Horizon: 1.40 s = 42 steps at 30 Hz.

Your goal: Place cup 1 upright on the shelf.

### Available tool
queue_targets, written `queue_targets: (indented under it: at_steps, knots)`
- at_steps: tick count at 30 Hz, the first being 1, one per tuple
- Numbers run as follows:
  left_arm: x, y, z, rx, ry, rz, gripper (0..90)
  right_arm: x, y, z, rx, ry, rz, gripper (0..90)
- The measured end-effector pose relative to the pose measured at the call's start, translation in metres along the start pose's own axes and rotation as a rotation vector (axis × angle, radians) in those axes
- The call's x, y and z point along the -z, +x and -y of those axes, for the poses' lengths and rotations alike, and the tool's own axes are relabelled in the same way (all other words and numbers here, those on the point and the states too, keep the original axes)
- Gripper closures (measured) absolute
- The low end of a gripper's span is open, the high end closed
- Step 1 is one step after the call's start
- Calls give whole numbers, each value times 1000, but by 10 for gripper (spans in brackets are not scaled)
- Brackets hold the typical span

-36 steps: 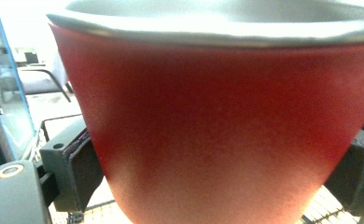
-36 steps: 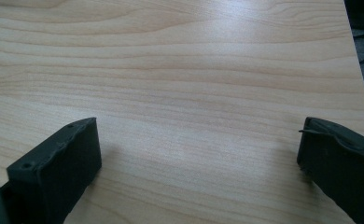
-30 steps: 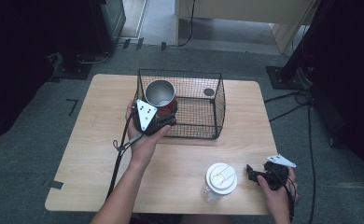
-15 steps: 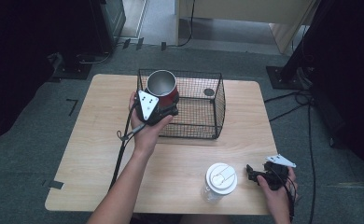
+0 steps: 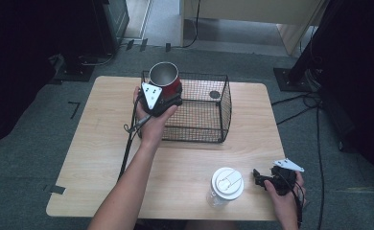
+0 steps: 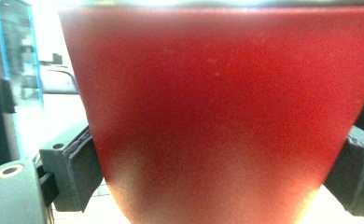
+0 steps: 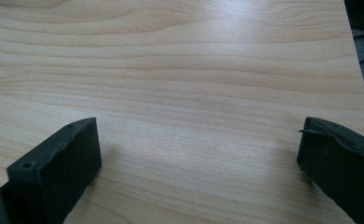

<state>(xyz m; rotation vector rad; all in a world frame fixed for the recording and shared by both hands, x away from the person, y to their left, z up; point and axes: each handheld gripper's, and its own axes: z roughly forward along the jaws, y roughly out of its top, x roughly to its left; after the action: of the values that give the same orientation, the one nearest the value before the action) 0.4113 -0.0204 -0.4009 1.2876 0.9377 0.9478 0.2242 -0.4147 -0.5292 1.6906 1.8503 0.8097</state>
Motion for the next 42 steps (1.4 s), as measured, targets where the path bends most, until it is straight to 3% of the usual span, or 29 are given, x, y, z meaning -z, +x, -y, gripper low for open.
queue_targets:
  at_steps: [1, 4, 9, 10, 11, 13, 16, 18, 22, 24, 28, 29, 38, 42]
  knots:
    - [-2, -1, 2, -18, -8, -18, 86, 0, 0, 0, 0, 0, 0, 0]
    - [-7, -1, 6, -1, -9, -21, 86, 0, 0, 0, 0, 0, 0, 0]
    - [-20, 0, 10, -8, 29, -23, 86, 0, 0, 0, -1, 0, 0, 0]
    - [-23, 0, 10, 1, 39, -22, 86, 0, 0, 0, -1, 0, 0, 0]
    - [-27, 2, 11, 40, 66, -21, 86, 0, 0, 0, -1, 0, 0, 0]
    - [-30, 2, 11, 50, 74, -27, 85, 0, 0, 0, -1, 0, 0, 0]
    - [-36, 3, 14, 18, 100, -39, 85, 0, 0, 0, -1, 0, 0, 0]
    - [-40, 5, 16, 33, 125, -47, 85, 0, 0, 0, -1, 0, 0, 0]
    - [-48, 8, 23, 23, 172, -62, 85, 0, 0, 0, -1, 0, 0, 0]
    - [-53, 8, 28, 19, 224, -68, 85, 0, 0, 0, 0, 0, 0, 0]
    - [-57, 8, 34, 6, 260, -79, 85, 0, 0, 0, 0, 0, 1, 0]
    - [-59, 8, 36, -20, 277, -88, 85, 0, 0, 0, 1, 0, 0, 0]
    - [-64, 1, 47, -55, 360, -25, 85, -1, 0, -1, -1, -2, 4, 0]
    - [-66, 1, 52, -67, 414, -20, 84, -1, 0, -1, -3, -2, 4, 0]
